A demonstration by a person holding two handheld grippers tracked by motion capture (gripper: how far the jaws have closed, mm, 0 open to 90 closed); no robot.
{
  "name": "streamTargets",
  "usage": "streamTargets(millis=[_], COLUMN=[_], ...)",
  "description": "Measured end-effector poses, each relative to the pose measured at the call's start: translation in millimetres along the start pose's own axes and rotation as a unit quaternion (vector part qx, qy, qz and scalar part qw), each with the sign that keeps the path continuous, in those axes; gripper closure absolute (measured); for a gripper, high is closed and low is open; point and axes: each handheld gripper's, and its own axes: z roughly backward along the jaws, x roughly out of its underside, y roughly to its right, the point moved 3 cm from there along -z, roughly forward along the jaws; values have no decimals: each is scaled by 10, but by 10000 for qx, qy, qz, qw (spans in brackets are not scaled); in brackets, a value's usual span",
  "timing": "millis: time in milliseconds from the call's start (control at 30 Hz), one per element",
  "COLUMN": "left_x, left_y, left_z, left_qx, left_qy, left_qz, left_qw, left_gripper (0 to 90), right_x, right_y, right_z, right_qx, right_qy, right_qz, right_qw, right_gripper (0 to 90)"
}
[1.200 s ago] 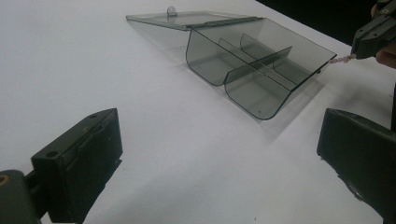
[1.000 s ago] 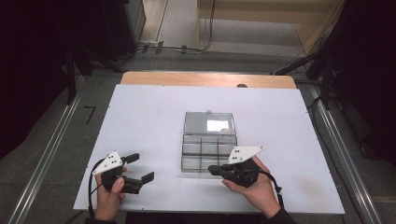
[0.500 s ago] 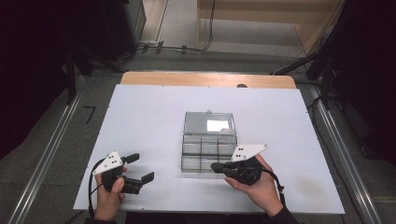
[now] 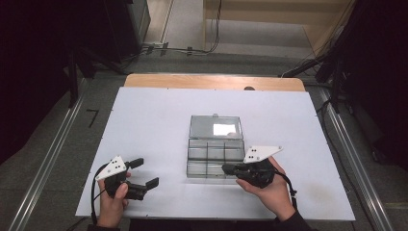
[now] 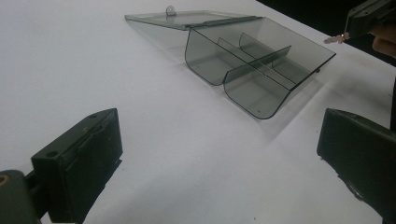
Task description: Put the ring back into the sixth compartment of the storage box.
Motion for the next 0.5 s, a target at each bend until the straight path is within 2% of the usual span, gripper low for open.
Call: streamTargets(millis=[500], left_x=[0], left_y=[-1], left_z=[0], left_qx=[6], left_qy=[3], left_qz=[6], left_qw=[10000], left_gripper=[0], right_x=[38], right_y=[99], right_z=[41], right_qx=[121], right_qy=[1], right_qz=[-80], right_qw=[9999], right_gripper=[869])
